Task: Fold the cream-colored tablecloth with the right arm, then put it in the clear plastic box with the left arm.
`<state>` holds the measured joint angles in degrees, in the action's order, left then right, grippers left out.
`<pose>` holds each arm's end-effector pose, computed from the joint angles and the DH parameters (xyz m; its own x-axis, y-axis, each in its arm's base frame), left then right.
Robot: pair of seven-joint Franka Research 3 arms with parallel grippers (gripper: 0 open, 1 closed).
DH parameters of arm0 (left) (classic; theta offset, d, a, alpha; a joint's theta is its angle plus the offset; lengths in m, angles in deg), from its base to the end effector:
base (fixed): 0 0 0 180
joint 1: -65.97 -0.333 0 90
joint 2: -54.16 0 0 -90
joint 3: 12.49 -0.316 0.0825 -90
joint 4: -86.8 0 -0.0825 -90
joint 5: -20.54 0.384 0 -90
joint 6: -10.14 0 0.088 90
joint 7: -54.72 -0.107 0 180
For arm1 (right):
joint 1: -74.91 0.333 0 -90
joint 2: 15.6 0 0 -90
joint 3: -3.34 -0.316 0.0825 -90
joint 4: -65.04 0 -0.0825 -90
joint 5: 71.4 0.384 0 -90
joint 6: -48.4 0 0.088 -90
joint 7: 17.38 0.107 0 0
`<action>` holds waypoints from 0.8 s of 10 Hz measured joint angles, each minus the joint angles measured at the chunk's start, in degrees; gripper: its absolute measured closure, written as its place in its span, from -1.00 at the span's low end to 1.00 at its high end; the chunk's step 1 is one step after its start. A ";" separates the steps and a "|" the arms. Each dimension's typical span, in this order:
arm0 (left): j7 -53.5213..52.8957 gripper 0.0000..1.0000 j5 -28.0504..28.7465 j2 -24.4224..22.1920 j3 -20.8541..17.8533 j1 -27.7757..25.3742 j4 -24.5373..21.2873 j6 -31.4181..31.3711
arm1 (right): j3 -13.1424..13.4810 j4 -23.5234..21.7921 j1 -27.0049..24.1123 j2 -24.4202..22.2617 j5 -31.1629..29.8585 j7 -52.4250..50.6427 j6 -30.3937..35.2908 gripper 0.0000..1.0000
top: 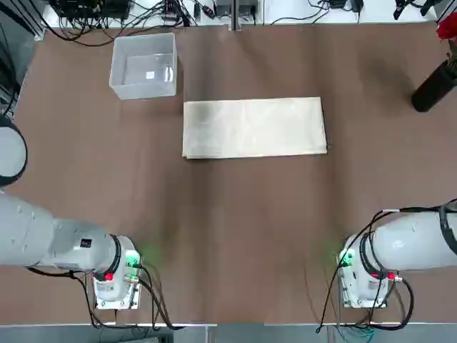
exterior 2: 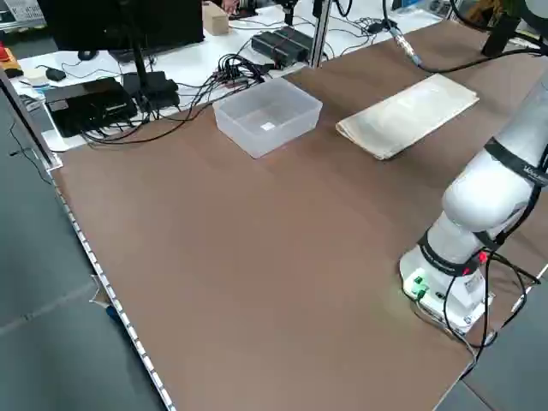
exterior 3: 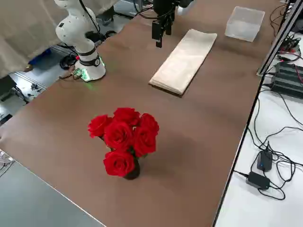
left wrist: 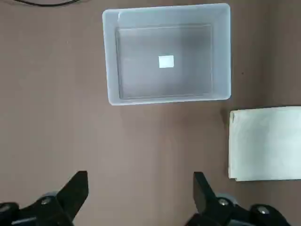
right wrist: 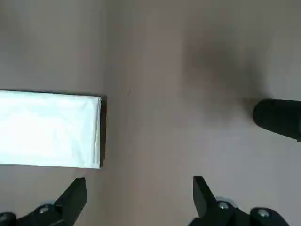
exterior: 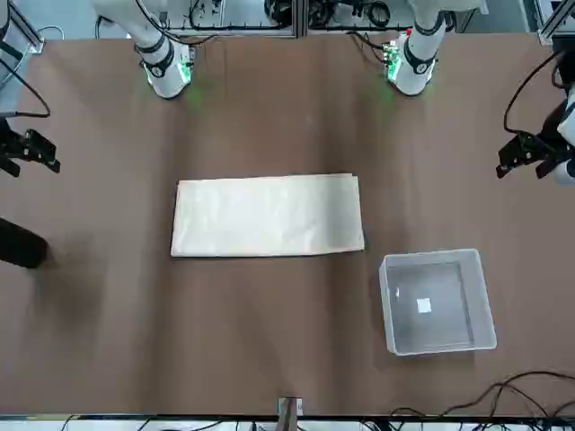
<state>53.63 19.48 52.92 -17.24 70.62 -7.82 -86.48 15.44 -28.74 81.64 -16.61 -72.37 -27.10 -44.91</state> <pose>0.5578 -0.0003 0.6086 0.9983 -0.0151 0.0568 -0.0162 -0.9997 0.0192 0.5509 -0.0545 0.6079 0.9970 0.0768 0.0067 0.0767 -0.9969 0.0145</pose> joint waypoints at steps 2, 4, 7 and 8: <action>0.00 -0.96 0.00 0.00 -0.01 0.00 0.00 0.00 | 0.01 0.00 0.00 0.00 0.00 0.00 0.00 -1.00; 0.00 -0.96 0.00 0.01 -0.05 0.00 0.00 0.00 | 0.01 0.00 0.00 0.00 0.00 0.00 0.00 -1.00; 0.00 -0.97 0.00 0.01 -0.14 -0.01 -0.01 0.00 | 0.01 -0.19 0.00 0.28 0.00 0.00 -0.01 -1.00; 0.01 -0.97 0.00 0.01 -0.15 -0.01 -0.01 0.00 | 0.01 -0.44 0.00 0.77 0.00 0.00 -0.05 -1.00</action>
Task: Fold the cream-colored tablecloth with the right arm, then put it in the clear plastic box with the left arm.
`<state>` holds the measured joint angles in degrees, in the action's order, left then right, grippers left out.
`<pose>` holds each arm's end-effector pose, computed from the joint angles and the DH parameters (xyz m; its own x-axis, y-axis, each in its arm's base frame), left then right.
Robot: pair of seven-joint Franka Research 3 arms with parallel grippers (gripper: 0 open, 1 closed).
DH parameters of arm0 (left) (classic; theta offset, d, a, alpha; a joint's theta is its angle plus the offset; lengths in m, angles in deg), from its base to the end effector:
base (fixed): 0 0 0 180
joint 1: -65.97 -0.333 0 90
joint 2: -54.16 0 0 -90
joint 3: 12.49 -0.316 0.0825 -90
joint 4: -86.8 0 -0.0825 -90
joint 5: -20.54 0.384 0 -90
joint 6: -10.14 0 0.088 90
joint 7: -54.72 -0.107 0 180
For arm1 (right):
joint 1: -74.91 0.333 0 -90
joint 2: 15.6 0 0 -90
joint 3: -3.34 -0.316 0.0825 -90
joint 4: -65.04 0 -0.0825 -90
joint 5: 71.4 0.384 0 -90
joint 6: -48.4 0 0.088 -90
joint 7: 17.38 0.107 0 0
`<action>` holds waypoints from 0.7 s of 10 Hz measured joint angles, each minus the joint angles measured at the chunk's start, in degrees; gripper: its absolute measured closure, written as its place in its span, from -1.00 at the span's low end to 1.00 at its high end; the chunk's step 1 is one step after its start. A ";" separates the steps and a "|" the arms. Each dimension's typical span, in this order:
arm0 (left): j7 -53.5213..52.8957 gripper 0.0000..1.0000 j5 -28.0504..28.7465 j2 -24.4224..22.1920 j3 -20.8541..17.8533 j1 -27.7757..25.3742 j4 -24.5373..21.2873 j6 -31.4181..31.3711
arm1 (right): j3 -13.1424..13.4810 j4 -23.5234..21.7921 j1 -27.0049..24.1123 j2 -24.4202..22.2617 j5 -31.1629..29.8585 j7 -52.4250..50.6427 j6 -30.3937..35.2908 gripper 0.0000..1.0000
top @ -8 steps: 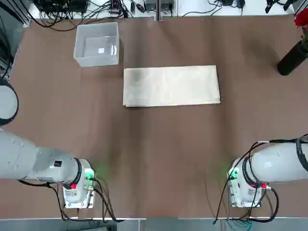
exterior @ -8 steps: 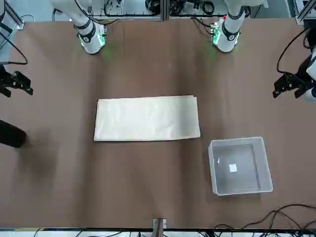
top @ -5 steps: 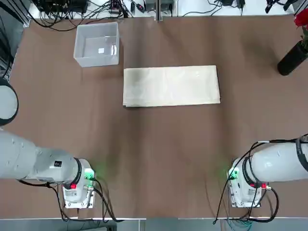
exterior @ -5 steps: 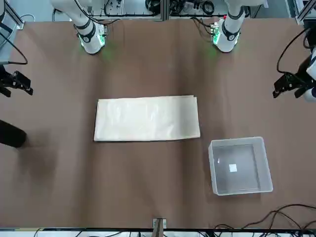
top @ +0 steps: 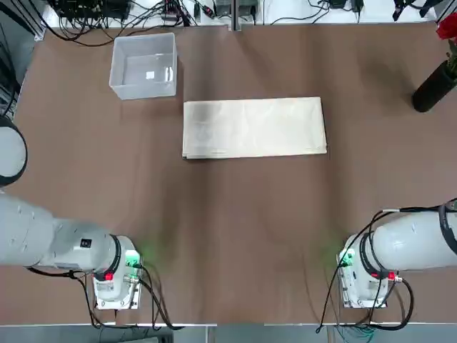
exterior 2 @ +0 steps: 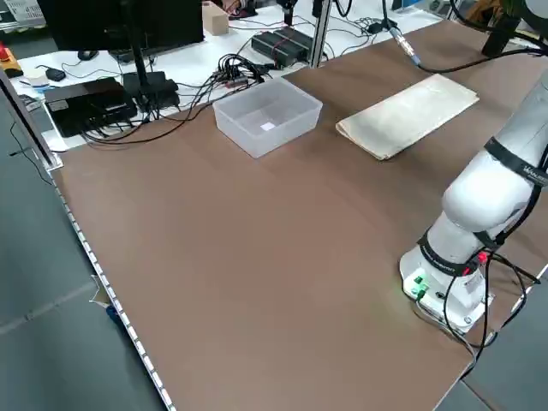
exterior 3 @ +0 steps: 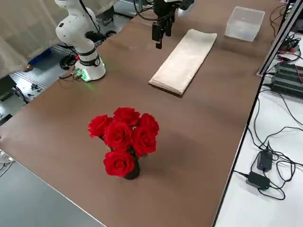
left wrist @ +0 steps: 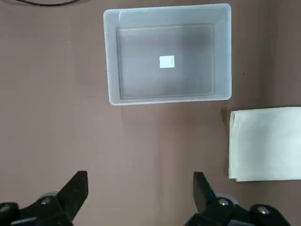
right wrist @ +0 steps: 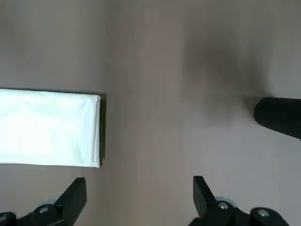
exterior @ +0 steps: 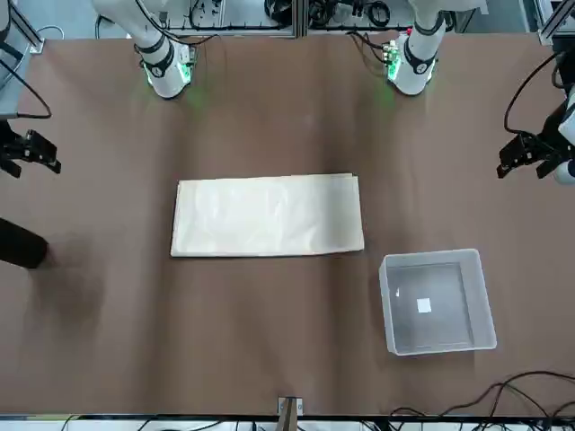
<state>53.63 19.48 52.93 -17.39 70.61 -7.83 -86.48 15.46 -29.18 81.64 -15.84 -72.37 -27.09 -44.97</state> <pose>0.5578 0.0012 0.6084 0.9983 -0.0123 0.0564 -0.0134 -0.9997 0.0192 0.5542 -0.0543 0.5970 0.9970 0.0763 -0.0133 0.0765 -0.9970 0.0140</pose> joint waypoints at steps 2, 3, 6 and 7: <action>0.01 -0.97 0.00 0.02 0.01 0.02 -0.02 0.00 | 0.01 -0.15 -0.03 2.00 0.02 0.00 -0.13 -1.00; 0.01 -0.98 0.00 0.06 0.05 0.12 -0.09 0.04 | 0.02 -0.17 -0.07 3.11 0.02 0.00 -0.23 -1.00; 0.00 -0.98 0.00 0.92 0.17 0.74 -0.48 0.64 | 0.15 -0.25 -0.37 6.11 1.80 0.02 -0.25 -1.00; 0.00 -0.98 0.00 1.04 0.16 0.74 -0.49 0.93 | 0.26 -0.31 -1.19 7.28 4.43 0.02 -0.18 -1.00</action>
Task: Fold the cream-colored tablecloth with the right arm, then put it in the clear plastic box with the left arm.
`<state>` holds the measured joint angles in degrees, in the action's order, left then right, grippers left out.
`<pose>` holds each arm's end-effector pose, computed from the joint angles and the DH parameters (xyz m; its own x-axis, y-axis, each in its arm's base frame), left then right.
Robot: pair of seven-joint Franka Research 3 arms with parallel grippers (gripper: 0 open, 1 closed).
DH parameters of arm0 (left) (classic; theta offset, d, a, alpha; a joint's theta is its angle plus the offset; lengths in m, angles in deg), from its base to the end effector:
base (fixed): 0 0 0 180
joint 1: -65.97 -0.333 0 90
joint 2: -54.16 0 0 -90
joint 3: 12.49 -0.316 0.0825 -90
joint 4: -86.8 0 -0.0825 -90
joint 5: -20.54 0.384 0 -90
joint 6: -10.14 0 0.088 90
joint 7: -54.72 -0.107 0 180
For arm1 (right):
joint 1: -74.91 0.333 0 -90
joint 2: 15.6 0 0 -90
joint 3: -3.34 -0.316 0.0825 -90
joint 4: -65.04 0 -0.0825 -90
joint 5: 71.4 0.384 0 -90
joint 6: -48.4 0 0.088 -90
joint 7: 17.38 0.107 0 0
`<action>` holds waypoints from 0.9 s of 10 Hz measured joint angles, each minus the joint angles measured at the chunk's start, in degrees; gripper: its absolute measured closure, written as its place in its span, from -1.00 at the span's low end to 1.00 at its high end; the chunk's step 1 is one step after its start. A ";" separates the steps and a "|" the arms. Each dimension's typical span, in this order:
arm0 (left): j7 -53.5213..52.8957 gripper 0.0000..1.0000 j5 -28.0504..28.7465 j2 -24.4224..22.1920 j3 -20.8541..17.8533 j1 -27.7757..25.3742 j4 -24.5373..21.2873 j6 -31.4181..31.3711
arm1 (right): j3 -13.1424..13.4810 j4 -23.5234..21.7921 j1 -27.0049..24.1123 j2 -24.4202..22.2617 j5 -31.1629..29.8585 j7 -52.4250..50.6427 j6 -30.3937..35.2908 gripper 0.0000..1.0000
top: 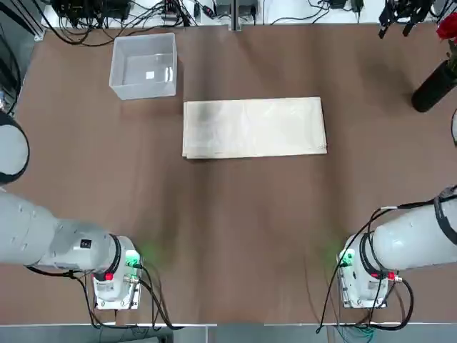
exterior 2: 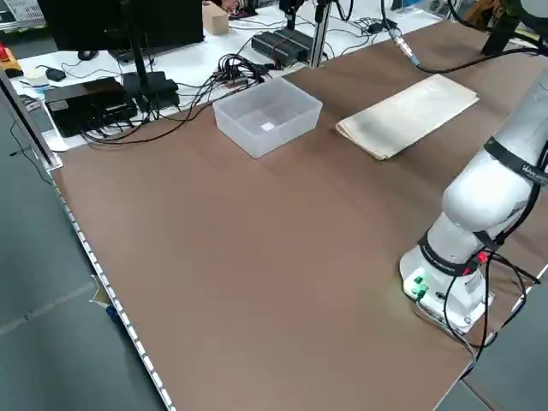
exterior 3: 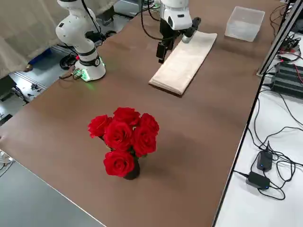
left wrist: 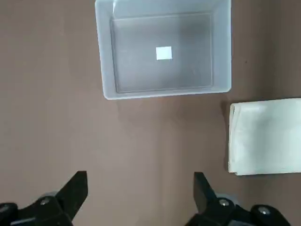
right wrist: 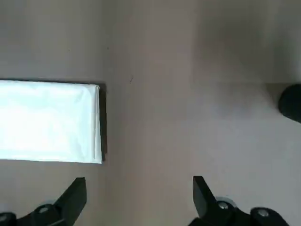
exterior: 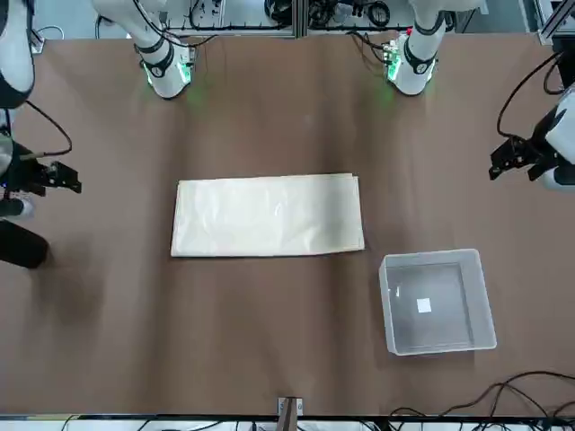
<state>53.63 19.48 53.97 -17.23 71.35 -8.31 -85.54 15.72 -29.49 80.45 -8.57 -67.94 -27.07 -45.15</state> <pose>0.5605 -0.0080 0.5927 0.9995 -0.0284 0.0136 -0.0286 -0.9994 0.0185 0.5823 -0.0577 0.5238 0.9906 0.0449 -0.1290 0.0380 -0.9977 -0.0555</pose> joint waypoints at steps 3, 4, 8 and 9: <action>-0.01 -0.99 0.00 -0.05 -0.04 -0.03 0.03 0.04 | 0.08 -0.52 -1.53 3.74 3.20 -0.09 0.03 -1.00; -0.01 -0.99 0.00 -0.05 -0.04 -0.03 0.04 0.04 | 0.06 -0.74 -1.57 5.44 4.96 -0.09 -0.01 -1.00; -0.01 -0.99 0.00 -0.09 0.01 0.00 0.09 0.05 | 0.02 -0.95 -3.21 12.09 10.06 -0.77 -0.25 -1.00; -0.01 -0.99 0.00 -0.09 0.03 0.02 0.09 0.05 | 0.01 -1.21 -3.74 12.66 10.24 -1.07 -0.19 -1.00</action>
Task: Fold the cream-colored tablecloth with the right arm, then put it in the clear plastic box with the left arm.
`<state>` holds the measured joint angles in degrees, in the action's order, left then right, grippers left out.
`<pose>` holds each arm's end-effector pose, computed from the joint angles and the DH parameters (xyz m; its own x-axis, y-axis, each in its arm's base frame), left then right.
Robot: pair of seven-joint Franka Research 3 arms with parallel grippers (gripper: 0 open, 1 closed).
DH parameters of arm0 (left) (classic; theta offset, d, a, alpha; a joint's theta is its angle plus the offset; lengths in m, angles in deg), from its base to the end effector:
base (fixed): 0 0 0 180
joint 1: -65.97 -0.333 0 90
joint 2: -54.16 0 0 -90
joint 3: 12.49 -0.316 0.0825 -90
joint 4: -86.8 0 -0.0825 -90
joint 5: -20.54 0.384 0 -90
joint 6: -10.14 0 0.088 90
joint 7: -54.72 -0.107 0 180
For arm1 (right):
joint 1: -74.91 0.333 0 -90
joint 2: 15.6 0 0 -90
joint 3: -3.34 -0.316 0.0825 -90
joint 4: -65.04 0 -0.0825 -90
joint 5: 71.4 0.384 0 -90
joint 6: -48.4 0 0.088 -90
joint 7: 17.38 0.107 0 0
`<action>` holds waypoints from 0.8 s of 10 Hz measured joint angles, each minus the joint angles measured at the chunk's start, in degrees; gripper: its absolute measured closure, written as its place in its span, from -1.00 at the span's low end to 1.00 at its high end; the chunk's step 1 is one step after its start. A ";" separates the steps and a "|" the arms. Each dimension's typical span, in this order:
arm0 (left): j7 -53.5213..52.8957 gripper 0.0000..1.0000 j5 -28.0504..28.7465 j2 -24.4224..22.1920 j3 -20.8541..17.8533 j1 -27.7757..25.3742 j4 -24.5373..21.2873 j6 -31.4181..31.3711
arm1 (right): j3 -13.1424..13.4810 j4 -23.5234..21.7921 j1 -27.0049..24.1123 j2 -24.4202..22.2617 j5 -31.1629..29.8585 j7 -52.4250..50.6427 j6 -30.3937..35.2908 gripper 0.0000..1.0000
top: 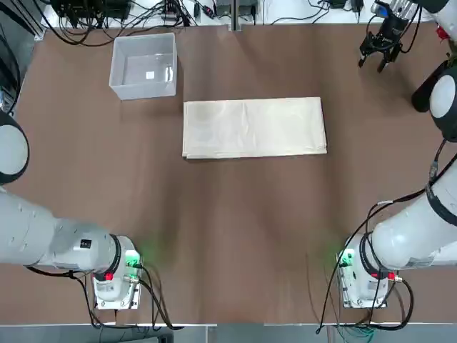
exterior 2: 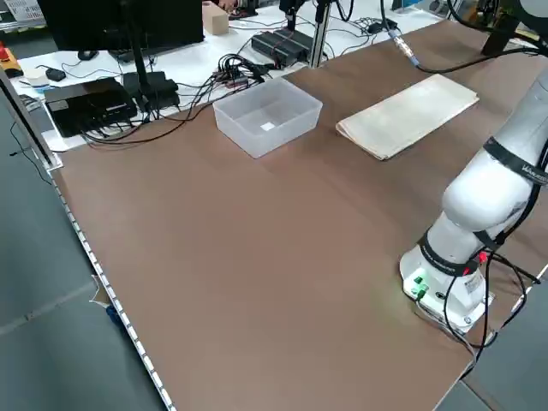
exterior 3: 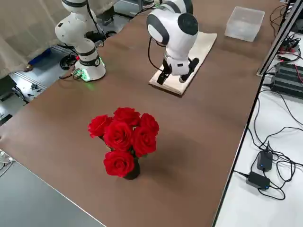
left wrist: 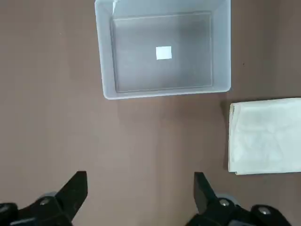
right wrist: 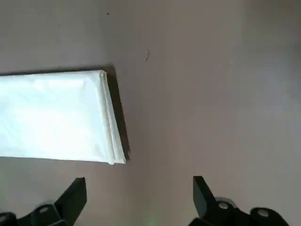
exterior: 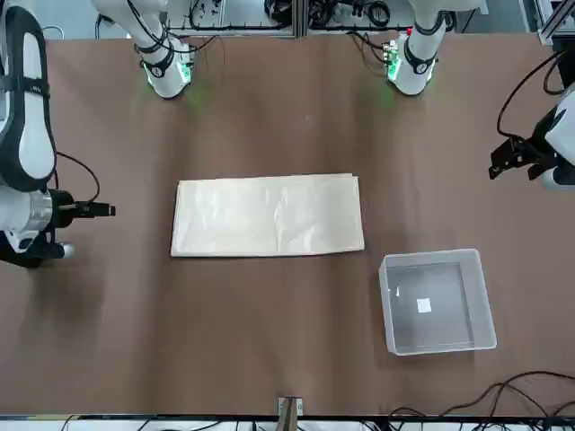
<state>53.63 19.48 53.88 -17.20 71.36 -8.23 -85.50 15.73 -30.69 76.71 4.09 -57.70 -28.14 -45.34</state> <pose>0.5601 -0.0084 0.5942 0.9995 -0.0291 0.0159 -0.0294 -0.9994 0.0185 0.6052 -0.0772 0.3857 0.9442 -0.0196 -0.3289 -0.0930 -0.9735 -0.2089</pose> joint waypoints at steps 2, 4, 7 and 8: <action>0.00 -0.99 0.00 0.00 0.04 0.05 0.01 0.00 | -0.29 -1.85 -0.34 1.06 0.28 -0.09 0.10 -1.00; 0.00 -0.99 0.00 -0.01 0.25 0.09 0.03 0.00 | -1.30 -2.84 -0.35 3.80 2.54 -0.10 0.07 -1.00; 0.00 -0.99 0.00 -0.01 0.22 0.02 0.03 0.00 | -1.75 -2.83 -0.40 5.87 5.26 -0.13 -0.27 -1.00; 0.00 -0.99 0.00 -0.01 0.21 -0.02 0.03 0.00 | -1.73 -3.04 -0.68 6.08 5.30 -0.13 -0.67 -1.00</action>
<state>53.63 19.48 53.87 -16.99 71.34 -8.20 -85.49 14.00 -33.73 76.03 10.17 -52.40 -28.27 -46.01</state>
